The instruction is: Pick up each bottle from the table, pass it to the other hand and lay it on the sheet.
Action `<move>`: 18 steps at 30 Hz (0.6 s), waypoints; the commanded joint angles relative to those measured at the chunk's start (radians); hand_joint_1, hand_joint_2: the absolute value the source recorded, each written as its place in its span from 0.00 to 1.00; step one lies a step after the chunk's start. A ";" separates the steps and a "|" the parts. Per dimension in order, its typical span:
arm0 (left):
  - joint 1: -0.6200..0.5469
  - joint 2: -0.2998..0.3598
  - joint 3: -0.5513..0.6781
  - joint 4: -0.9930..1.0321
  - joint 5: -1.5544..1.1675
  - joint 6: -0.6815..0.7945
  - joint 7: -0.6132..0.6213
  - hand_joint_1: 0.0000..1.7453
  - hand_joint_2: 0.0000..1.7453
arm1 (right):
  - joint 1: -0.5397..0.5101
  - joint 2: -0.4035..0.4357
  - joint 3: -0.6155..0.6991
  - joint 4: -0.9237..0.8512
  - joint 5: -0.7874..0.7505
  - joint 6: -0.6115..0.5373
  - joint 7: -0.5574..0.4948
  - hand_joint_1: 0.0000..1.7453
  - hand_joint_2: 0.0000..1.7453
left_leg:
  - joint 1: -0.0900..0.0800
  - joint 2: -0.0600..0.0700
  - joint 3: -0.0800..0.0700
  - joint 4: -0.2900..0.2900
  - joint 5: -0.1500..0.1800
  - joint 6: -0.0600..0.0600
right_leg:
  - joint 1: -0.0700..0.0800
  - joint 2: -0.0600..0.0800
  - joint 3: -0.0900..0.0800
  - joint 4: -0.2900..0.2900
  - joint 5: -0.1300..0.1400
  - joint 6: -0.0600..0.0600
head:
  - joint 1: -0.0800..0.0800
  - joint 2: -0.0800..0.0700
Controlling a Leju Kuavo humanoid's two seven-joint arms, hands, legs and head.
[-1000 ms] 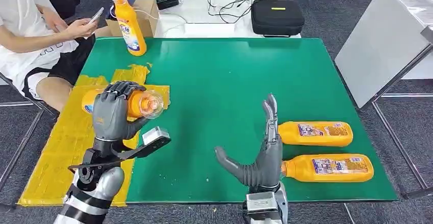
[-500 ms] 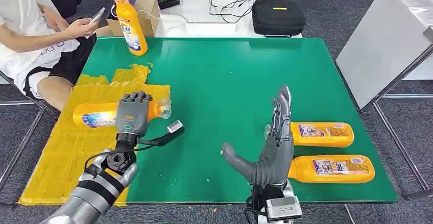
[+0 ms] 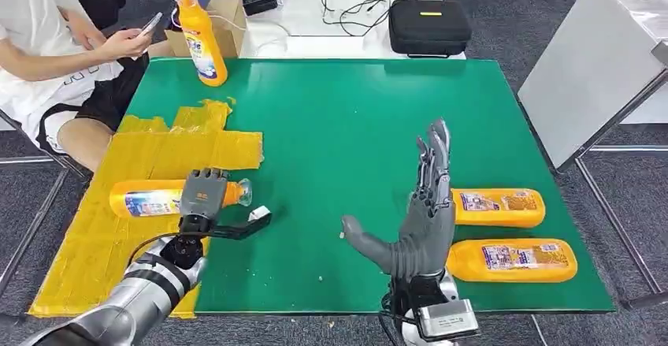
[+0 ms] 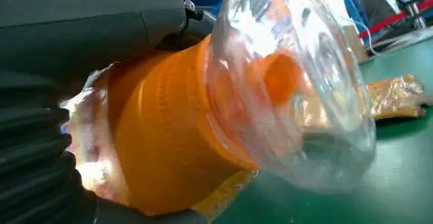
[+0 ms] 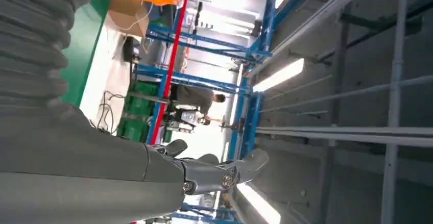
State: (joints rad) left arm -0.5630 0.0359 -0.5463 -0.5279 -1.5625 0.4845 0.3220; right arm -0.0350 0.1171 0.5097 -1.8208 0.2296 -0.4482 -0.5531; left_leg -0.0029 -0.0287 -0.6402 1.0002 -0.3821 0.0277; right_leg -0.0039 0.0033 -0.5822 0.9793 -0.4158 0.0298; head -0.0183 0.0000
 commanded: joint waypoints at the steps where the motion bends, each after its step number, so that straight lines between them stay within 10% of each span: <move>1: -0.018 -0.023 0.023 0.160 -0.007 -0.030 0.016 0.00 1.00 | -0.027 -0.024 0.009 0.041 -0.003 -0.006 0.004 0.00 1.00 | 0.001 0.004 0.004 0.000 -0.001 -0.001 | 0.001 0.002 0.003 -0.001 0.000 0.000 | 0.000 0.000; 18: 0.033 -0.056 0.157 0.111 0.005 0.085 -0.071 0.00 1.00 | -0.027 -0.020 0.004 0.054 0.004 -0.008 0.023 0.00 1.00 | 0.000 0.005 0.009 -0.001 -0.001 -0.002 | 0.001 0.003 0.008 -0.002 0.000 0.000 | 0.000 0.000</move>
State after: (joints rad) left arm -0.5720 0.0008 -0.4635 -0.4688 -1.5507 0.5402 0.2747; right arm -0.0350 0.1171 0.5096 -1.8177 0.2300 -0.4490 -0.5356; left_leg -0.0029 -0.0284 -0.6349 1.0001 -0.3817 0.0270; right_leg -0.0036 0.0034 -0.5771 0.9794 -0.4154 0.0296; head -0.0183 0.0000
